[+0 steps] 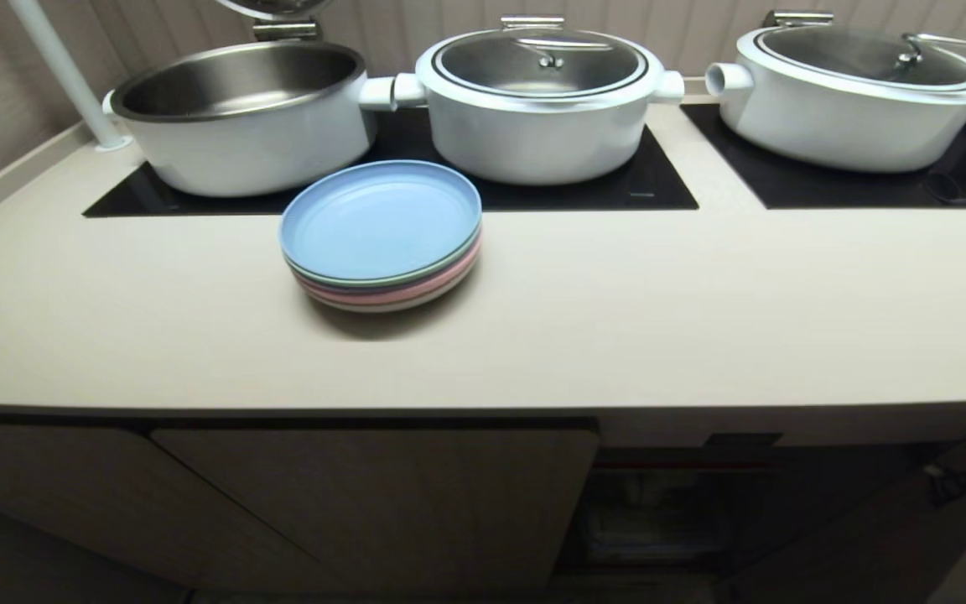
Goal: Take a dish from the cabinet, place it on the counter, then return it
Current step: Put it back into the cabinet
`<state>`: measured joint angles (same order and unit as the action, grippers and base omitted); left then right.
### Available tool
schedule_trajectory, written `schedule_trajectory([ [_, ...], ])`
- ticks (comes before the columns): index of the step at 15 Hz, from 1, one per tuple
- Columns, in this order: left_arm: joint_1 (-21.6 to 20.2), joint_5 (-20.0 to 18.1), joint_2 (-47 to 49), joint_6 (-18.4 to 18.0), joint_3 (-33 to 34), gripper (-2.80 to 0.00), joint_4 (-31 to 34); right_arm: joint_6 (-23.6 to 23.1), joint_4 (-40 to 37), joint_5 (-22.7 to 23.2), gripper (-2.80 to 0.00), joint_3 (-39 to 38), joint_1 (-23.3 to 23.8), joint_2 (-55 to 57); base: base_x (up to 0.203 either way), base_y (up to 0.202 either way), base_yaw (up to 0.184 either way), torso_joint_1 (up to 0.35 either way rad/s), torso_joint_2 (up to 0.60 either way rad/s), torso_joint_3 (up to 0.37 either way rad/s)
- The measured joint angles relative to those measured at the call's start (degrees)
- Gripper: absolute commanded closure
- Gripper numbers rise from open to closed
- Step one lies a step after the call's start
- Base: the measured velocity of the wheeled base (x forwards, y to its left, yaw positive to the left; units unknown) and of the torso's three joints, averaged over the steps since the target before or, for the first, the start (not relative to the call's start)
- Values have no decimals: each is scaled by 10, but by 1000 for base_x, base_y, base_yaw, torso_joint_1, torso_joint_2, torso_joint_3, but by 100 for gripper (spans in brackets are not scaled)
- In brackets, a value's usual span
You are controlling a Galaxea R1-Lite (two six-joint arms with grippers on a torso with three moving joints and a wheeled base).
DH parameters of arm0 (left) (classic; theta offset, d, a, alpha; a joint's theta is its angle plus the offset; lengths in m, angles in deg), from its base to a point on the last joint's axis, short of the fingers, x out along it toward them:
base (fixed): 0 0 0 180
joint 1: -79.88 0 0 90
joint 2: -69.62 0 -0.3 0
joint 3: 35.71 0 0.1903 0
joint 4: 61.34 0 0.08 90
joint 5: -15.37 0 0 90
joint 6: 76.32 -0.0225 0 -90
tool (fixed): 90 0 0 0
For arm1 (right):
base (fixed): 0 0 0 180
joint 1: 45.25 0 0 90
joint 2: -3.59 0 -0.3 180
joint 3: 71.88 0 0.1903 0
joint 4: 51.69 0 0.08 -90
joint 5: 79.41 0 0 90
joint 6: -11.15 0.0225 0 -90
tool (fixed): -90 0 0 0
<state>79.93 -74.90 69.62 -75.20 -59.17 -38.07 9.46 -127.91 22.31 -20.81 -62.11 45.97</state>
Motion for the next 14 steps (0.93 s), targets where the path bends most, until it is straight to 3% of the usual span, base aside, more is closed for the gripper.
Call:
schedule_trajectory([
  [14,0,0,0,0,0,0,0,0,0,0,0,0,0,0,0,0,0,-220,511,289],
])
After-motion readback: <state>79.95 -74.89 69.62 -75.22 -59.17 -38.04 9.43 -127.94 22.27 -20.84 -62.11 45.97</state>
